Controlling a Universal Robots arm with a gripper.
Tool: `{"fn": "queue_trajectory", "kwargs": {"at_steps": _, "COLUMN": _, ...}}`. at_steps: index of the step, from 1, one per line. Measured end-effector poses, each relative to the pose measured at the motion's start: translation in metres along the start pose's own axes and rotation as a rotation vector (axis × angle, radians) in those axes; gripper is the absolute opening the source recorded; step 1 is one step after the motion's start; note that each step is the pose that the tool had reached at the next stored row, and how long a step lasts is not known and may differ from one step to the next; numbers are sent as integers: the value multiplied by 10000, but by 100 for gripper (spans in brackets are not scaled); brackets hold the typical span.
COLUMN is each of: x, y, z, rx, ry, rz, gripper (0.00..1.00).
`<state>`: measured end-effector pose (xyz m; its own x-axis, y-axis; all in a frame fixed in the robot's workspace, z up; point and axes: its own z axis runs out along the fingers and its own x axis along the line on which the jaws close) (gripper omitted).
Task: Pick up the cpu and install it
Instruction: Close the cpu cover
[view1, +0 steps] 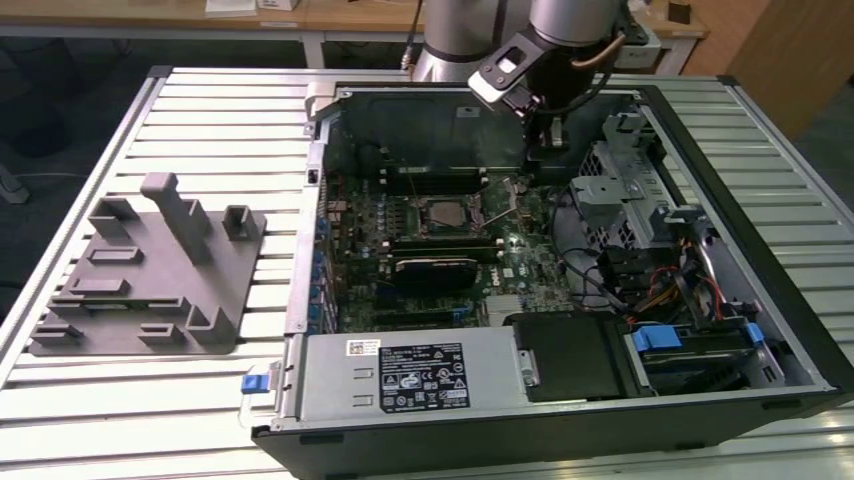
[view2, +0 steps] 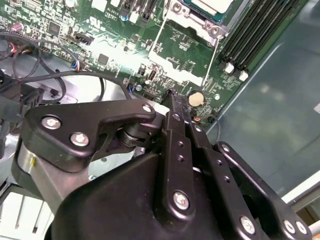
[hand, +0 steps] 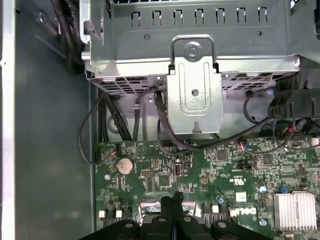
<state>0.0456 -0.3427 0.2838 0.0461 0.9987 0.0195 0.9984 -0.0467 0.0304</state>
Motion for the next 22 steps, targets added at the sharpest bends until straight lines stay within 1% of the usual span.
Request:
{"fn": "queue_trajectory", "kwargs": {"at_steps": 6, "x": -1, "y": 21, "z": 89, "rx": 0, "ry": -3, "rz": 1, "gripper": 11}}
{"fn": "queue_trajectory", "kwargs": {"at_steps": 15, "x": 1, "y": 81, "z": 174, "rx": 0, "ry": -4, "rz": 0, "gripper": 11}}
{"fn": "queue_trajectory", "kwargs": {"at_steps": 22, "x": 0, "y": 99, "z": 260, "rx": -1, "ry": -4, "rz": 2, "gripper": 11}}
